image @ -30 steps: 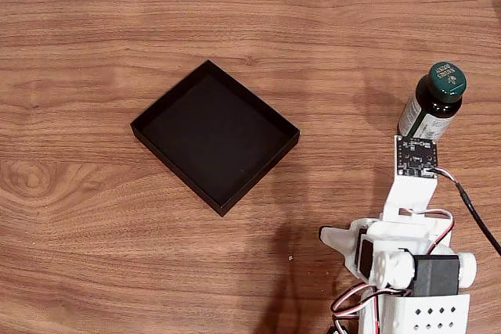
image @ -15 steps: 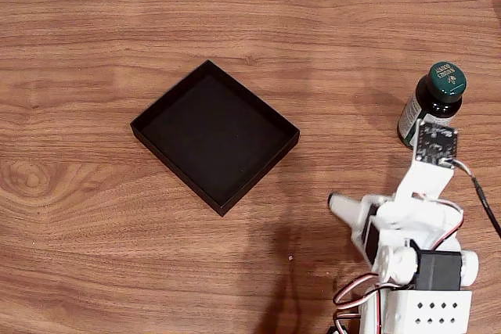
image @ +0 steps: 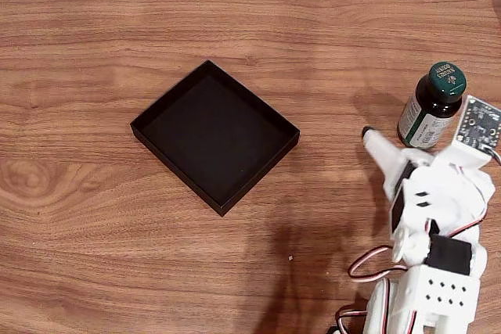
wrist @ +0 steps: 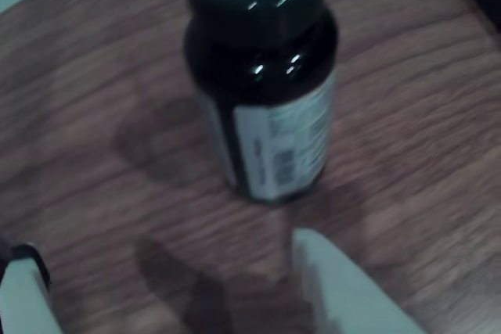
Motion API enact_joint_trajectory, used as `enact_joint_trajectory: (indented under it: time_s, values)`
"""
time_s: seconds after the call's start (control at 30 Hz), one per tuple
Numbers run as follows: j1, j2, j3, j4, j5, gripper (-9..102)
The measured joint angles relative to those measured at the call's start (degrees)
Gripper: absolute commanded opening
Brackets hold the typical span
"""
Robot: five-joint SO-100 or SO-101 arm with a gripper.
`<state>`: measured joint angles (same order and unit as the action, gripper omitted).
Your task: Pick up the pill bottle and place it in the black box.
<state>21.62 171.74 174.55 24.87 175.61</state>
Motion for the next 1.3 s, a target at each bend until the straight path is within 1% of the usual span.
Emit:
enact_joint_trajectory:
  time_s: [0.13, 0.3, 0.67, 0.93, 1.3]
  values:
    - [2.99, -7.73, 0.0, -8.88, 0.97, 41]
    - [3.69, -15.12, 0.0, -16.52, 1.05, 41]
    - [3.69, -29.53, -0.26, -27.77, 0.0, 41]
    - [2.72, -42.89, -5.27, -36.04, -0.7, 41]
    - [2.72, -55.28, -14.06, -42.28, -2.46, 41]
